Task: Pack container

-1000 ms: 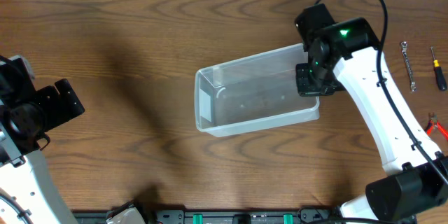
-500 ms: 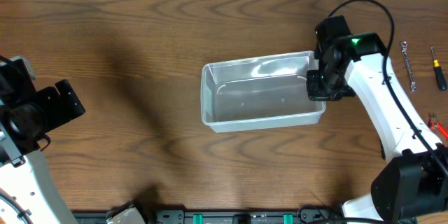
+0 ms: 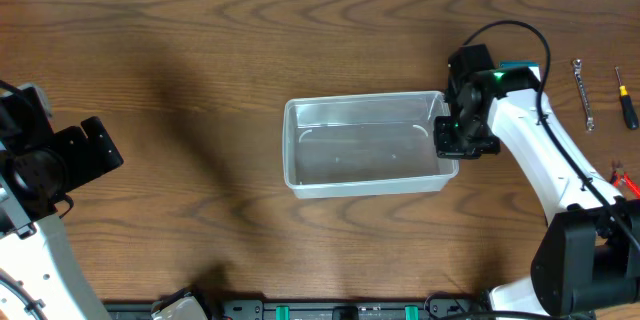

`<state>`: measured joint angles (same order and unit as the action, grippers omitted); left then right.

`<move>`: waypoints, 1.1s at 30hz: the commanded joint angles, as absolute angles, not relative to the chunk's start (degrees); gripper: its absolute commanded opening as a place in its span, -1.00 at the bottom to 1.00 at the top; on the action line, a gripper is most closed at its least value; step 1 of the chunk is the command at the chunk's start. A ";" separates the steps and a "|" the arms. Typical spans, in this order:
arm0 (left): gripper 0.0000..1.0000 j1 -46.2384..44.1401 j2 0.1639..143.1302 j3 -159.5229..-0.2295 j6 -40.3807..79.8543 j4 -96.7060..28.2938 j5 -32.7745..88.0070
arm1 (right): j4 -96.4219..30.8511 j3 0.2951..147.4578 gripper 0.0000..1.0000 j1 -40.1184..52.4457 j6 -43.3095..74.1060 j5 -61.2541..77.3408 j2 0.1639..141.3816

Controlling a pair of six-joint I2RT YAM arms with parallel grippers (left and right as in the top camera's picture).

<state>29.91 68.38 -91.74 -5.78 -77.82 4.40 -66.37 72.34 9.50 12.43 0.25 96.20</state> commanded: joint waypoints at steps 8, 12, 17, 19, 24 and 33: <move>0.96 30.20 68.60 -92.38 -5.04 -77.95 5.02 | -66.61 71.66 -0.97 2.00 13.02 -1.48 94.94; 0.96 30.20 68.60 -92.38 -5.04 -77.91 5.02 | -66.52 71.53 -0.97 2.28 12.75 -1.48 94.94; 0.96 30.20 68.60 -92.38 -5.04 -77.71 4.99 | -65.34 71.50 -0.97 3.11 10.57 -1.41 94.94; 0.96 30.20 68.60 -92.38 -5.04 -77.73 5.02 | -65.21 71.50 -0.98 3.07 9.74 -1.43 94.94; 0.96 30.20 68.60 -92.38 -5.06 -77.67 4.99 | -64.16 71.50 -0.98 3.07 6.31 0.47 94.94; 0.96 30.20 68.60 -92.38 -5.06 -77.32 4.99 | -63.31 71.50 -0.98 3.07 2.46 2.61 94.94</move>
<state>29.91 68.38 -91.74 -5.78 -77.47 4.40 -63.24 72.14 2.59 4.89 2.02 96.03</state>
